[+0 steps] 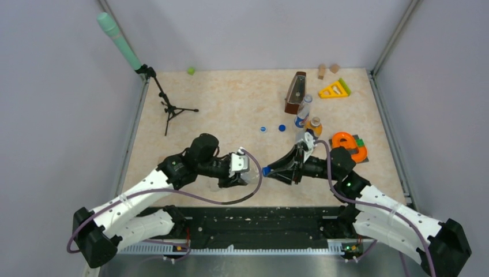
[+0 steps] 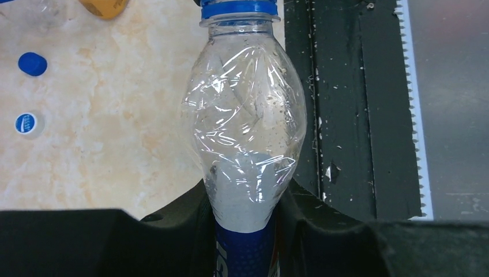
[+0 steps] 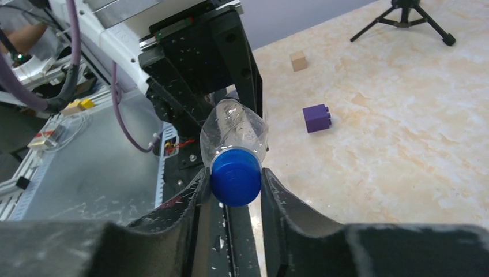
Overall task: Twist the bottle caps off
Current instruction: Unscrew the bottle cap from the plastic bottle.
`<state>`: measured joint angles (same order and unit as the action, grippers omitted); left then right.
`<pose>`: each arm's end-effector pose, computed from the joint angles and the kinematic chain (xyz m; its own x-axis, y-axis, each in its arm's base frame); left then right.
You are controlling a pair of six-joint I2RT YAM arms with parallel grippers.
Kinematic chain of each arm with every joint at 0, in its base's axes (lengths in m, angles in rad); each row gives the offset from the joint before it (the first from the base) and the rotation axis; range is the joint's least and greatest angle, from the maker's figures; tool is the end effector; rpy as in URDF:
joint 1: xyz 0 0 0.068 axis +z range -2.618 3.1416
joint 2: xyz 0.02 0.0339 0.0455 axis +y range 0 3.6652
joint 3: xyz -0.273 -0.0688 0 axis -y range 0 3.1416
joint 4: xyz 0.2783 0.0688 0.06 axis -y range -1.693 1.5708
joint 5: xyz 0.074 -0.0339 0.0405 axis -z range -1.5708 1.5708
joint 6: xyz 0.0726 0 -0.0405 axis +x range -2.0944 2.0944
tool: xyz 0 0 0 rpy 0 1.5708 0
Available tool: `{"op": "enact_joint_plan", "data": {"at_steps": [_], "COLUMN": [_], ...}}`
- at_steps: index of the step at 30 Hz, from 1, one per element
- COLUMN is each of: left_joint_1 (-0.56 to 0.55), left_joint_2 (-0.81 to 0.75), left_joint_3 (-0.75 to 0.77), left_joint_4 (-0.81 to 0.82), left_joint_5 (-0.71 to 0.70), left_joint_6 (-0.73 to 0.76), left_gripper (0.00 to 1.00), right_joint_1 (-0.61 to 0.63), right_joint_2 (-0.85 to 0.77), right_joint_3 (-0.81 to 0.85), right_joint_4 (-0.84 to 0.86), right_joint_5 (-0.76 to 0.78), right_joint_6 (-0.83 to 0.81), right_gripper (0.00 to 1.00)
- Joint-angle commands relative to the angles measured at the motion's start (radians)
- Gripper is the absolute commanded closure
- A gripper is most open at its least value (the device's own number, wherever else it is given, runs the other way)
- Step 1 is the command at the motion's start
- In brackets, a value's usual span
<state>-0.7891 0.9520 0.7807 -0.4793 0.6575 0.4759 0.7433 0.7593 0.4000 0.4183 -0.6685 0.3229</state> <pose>0.1451 -0.2092 0.2679 0.0350 0.4794 -0.8769 0.9993 -0.0081 0.0355 0.1421 0.1917 0.2675 -0.2719 0.0883 -0.9583 -0.9494 0.1382 0.2821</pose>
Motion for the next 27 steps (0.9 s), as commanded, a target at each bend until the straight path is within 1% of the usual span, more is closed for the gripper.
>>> {"op": "enact_joint_plan", "data": {"at_steps": [1, 3, 4, 6, 8, 11, 15, 18, 20, 22, 27], "left_joint_1": [0.000, 0.000, -0.001, -0.002, -0.011, -0.041, -0.065, -0.106, -0.134, -0.160, -0.186], "left_joint_2": [-0.009, -0.029, -0.040, -0.068, -0.105, -0.159, -0.187, -0.197, -0.200, -0.200, -0.186], "left_joint_3": [0.047, -0.012, -0.043, -0.099, -0.170, -0.237, -0.242, -0.239, -0.248, -0.253, -0.246], "left_joint_4": [0.070, 0.167, 0.195, 0.243, 0.316, 0.410, 0.419, 0.427, 0.447, 0.468, 0.466], "left_joint_5": [-0.040, -0.183, -0.232, -0.280, -0.335, -0.428, -0.518, -0.578, -0.604, -0.632, -0.688], "left_joint_6": [0.006, -0.005, 0.010, 0.043, 0.067, 0.103, 0.130, 0.141, 0.159, 0.177, 0.198], "left_gripper": [1.00, 1.00, 1.00, 1.00, 1.00, 1.00, 1.00, 1.00, 1.00, 1.00, 1.00], "right_joint_1": [0.008, 0.008, 0.008, 0.008, 0.007, 0.007, 0.007, 0.007, 0.007, 0.007, 0.007], "right_joint_2": [0.009, -0.008, -0.020, -0.044, -0.063, -0.091, -0.087, -0.036, 0.010, 0.056, 0.105], "right_joint_3": [0.014, 0.035, 0.043, 0.060, 0.071, 0.078, 0.097, 0.147, 0.177, 0.184, 0.150], "right_joint_4": [-0.054, -0.132, -0.160, -0.190, -0.199, -0.201, -0.211, -0.292, -0.312, -0.276, -0.099], "right_joint_5": [0.114, 0.249, 0.296, 0.343, 0.361, 0.383, 0.401, 0.440, 0.421, 0.380, 0.305], "right_joint_6": [0.002, 0.058, 0.074, 0.106, 0.146, 0.208, 0.277, 0.320, 0.337, 0.369, 0.472], "right_gripper": [0.62, 0.49, 0.46, 0.43, 0.43, 0.43, 0.43, 0.43, 0.43, 0.43, 0.43]}}
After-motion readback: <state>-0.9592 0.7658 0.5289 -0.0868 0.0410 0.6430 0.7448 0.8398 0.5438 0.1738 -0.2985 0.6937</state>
